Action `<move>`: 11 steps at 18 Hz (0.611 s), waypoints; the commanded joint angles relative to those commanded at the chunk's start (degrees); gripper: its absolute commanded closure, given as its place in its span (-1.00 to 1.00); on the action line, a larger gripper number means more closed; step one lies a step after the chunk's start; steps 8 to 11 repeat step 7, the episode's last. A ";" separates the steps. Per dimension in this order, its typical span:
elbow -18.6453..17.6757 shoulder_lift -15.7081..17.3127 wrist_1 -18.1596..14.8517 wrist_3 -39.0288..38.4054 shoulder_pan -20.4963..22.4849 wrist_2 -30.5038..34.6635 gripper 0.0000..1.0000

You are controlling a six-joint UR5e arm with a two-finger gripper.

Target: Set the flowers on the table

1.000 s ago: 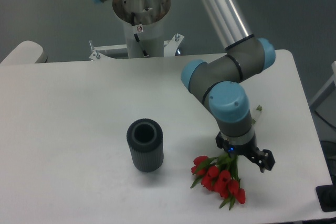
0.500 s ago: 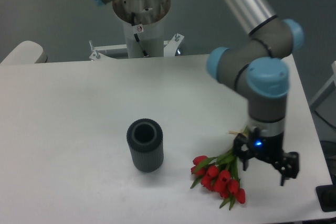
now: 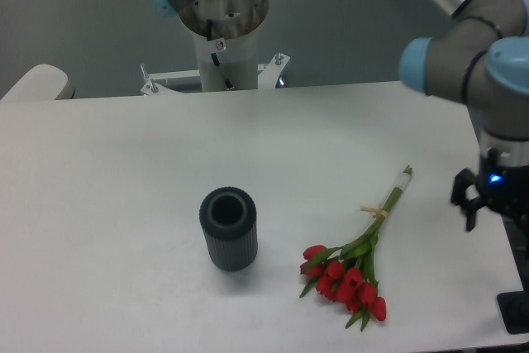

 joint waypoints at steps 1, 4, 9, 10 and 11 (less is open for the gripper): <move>0.09 0.26 -0.26 0.27 0.17 0.09 -1.00; -0.26 1.23 -1.93 0.28 0.09 0.44 -1.00; -0.79 1.49 -2.55 0.28 -0.26 2.02 -1.00; -0.79 1.49 -2.55 0.28 -0.26 2.02 -1.00; -0.79 1.49 -2.55 0.28 -0.26 2.02 -1.00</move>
